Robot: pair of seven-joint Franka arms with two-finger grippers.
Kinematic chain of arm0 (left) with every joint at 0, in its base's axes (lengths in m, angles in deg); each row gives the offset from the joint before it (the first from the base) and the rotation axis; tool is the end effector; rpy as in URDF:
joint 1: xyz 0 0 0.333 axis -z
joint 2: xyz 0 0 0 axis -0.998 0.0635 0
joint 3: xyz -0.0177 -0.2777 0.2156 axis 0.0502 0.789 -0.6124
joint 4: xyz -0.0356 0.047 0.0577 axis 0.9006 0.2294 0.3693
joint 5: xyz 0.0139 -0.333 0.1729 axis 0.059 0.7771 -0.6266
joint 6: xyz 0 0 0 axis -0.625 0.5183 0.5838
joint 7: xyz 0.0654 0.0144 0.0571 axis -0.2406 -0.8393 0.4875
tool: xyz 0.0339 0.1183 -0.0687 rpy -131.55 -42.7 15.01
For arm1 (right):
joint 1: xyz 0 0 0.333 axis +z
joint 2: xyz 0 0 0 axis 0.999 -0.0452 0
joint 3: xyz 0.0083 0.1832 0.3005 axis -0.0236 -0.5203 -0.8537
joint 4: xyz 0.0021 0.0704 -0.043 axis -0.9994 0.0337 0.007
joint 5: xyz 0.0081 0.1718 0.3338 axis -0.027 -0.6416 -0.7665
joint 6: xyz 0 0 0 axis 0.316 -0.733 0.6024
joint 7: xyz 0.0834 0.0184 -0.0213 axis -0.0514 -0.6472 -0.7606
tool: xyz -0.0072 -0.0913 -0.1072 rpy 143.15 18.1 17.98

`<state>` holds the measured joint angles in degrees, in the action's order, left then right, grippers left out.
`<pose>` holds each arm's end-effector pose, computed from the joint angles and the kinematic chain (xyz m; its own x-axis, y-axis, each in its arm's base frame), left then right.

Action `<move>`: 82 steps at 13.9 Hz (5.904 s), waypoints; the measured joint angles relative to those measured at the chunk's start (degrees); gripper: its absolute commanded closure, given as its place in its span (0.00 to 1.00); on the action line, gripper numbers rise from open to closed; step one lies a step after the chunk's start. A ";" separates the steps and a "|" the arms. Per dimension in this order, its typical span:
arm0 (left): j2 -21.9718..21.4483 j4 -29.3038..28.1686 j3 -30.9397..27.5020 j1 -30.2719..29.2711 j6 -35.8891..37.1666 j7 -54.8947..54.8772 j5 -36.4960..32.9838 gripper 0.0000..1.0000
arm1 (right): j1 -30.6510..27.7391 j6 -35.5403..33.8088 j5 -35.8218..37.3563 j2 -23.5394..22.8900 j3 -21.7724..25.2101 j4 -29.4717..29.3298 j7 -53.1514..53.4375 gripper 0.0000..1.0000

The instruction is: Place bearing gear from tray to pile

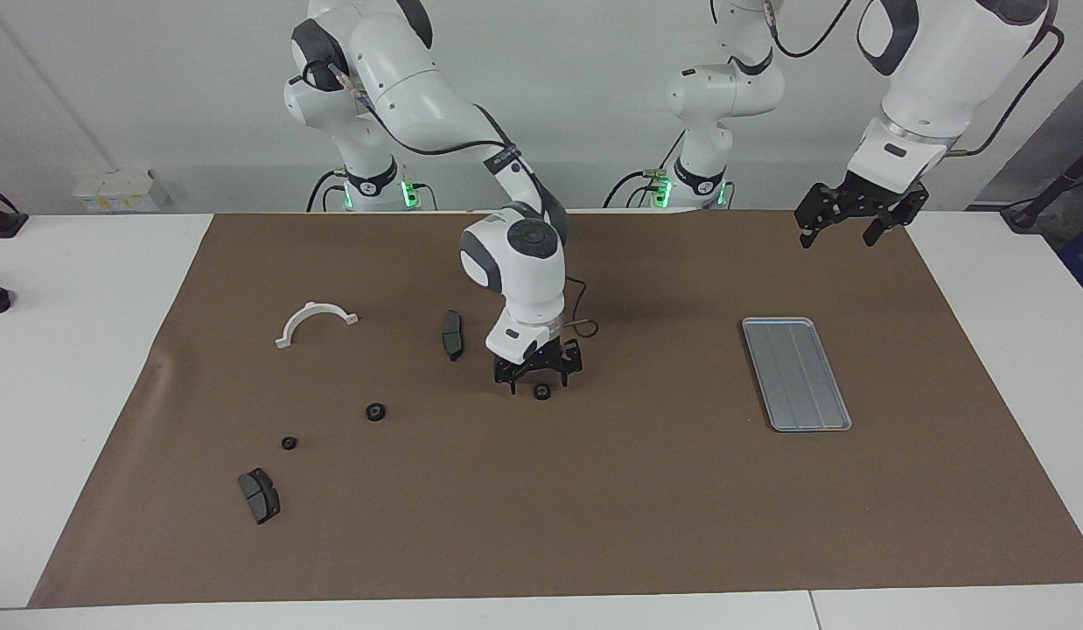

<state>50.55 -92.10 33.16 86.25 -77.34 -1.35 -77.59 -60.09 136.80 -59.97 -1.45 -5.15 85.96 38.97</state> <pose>0.5250 -0.0466 0.6177 0.9979 -0.0634 -0.0106 -0.0636 -0.9978 -0.0169 0.6016 0.3745 0.3017 0.9797 0.1144 0.1643 0.1159 -0.9933 0.0006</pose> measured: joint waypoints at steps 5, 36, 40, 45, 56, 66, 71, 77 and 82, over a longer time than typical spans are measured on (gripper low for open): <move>-0.94 0.04 -2.40 2.24 0.59 0.27 0.00 0.00 | 0.16 -0.13 0.09 -0.05 -0.04 0.02 0.00 0.20; -1.27 -0.01 -3.31 2.07 1.02 0.25 0.00 0.00 | -20.41 -5.05 -3.40 -0.10 0.24 -5.75 -29.92 1.00; -1.27 -0.01 -3.31 2.07 1.02 0.25 0.00 0.00 | -24.49 -4.29 -3.64 -0.12 0.22 -5.84 -35.97 1.00; -1.27 -0.01 -3.31 2.07 1.02 0.25 0.00 0.00 | -26.72 0.67 -3.65 -1.00 0.19 -5.83 -37.19 0.95; -1.27 -0.01 -3.31 2.07 1.03 0.25 0.00 0.00 | -27.13 -11.21 -3.64 -0.55 0.22 -12.71 -37.19 0.50; -1.27 -0.01 -3.31 2.07 1.03 0.25 0.00 0.00 | -27.33 -41.85 -4.27 13.52 0.19 -19.20 -37.19 0.40; -1.27 -0.01 -3.31 2.07 1.03 0.25 0.00 0.00 | -29.38 -51.34 -8.99 23.16 0.26 -19.28 -33.47 0.19; -1.27 -0.01 -3.31 2.07 1.03 0.25 0.00 0.00 | -30.60 -52.53 -12.27 25.17 0.22 -17.20 -25.50 0.00; -1.27 -0.01 -3.31 2.07 1.03 0.25 0.00 0.00 | -29.75 -53.00 -12.20 26.52 -0.39 -15.35 -24.84 0.00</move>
<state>49.28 -92.11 29.85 88.32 -76.31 -1.09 -77.59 -89.84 83.79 -72.17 25.08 -5.53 70.61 14.14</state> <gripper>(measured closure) 0.000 0.000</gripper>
